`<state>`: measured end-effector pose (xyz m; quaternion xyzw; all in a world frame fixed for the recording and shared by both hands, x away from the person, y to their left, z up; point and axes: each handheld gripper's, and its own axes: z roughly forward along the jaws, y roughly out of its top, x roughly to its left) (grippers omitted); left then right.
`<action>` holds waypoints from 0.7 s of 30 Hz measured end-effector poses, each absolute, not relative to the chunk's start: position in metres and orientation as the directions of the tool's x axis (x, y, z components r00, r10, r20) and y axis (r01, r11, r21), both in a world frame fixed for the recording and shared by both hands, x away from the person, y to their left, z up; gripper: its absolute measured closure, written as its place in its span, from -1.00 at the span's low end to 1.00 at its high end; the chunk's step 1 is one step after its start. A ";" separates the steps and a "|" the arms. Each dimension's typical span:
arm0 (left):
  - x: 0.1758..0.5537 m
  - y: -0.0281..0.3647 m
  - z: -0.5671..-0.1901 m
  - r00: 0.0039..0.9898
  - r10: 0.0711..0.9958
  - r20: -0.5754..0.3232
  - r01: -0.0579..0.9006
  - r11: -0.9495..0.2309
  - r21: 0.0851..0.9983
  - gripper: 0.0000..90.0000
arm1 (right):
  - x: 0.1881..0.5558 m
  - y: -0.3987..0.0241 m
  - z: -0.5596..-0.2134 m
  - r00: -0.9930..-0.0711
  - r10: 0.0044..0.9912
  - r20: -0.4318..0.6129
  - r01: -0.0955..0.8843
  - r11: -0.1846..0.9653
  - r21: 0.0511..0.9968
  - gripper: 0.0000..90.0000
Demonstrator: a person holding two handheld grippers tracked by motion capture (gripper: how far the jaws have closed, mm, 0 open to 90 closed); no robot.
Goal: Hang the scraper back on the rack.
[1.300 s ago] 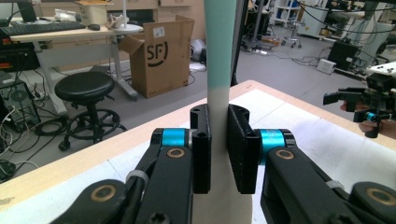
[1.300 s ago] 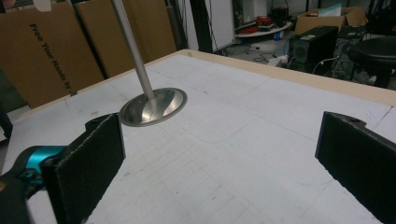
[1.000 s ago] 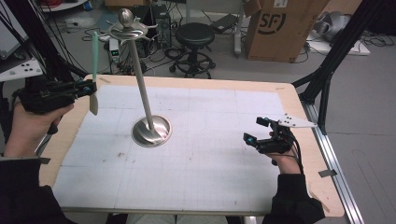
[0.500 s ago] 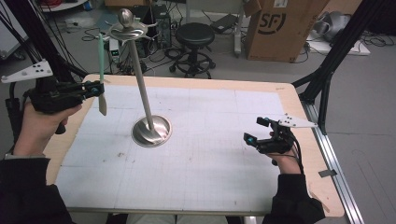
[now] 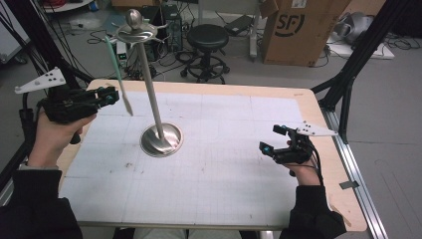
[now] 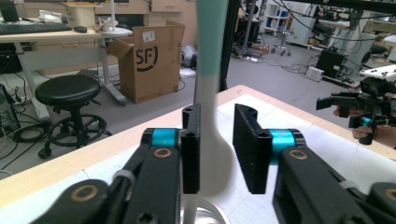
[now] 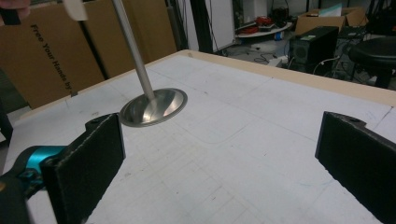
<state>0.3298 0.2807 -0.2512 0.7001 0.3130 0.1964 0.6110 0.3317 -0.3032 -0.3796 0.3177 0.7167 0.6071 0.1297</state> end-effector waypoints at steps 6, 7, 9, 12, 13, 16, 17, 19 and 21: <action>0.327 0.283 -0.258 0.734 0.672 -0.104 0.185 -0.050 0.981 0.47 | 0.330 -0.302 -0.379 -0.767 0.612 0.193 0.298 0.073 0.952 -0.99; 0.326 0.283 -0.260 0.736 0.669 -0.104 0.185 -0.051 0.981 0.45 | 0.330 -0.302 -0.380 -0.767 0.614 0.186 0.293 0.077 0.953 -0.99; 0.325 0.283 -0.264 0.735 0.671 -0.094 0.176 -0.055 0.983 0.34 | 0.327 -0.301 -0.380 -0.767 0.613 0.191 0.303 0.084 0.949 -0.99; 0.325 0.282 -0.271 0.752 0.653 -0.090 0.179 -0.070 0.981 0.27 | 0.322 -0.303 -0.380 -0.766 0.616 0.186 0.304 0.091 0.948 -0.99; 0.324 0.281 -0.273 0.754 0.652 -0.080 0.174 -0.080 0.982 0.25 | 0.320 -0.304 -0.381 -0.765 0.618 0.180 0.298 0.092 0.950 -0.99; 0.322 0.278 -0.280 0.767 0.639 -0.063 0.154 -0.087 0.984 0.16 | 0.315 -0.308 -0.381 -0.756 0.629 0.182 0.300 0.086 0.950 -0.99; 0.321 0.277 -0.282 0.769 0.637 -0.058 0.149 -0.089 0.985 0.12 | 0.315 -0.310 -0.381 -0.755 0.630 0.182 0.297 0.081 0.951 -0.99; 0.320 0.275 -0.287 0.774 0.631 -0.055 0.143 -0.089 0.986 -0.01 | 0.314 -0.312 -0.381 -0.749 0.636 0.186 0.302 0.078 0.950 -0.99; 0.319 0.273 -0.293 0.773 0.633 -0.040 0.132 -0.099 0.986 -0.07 | 0.313 -0.313 -0.382 -0.746 0.637 0.193 0.308 0.073 0.949 -0.99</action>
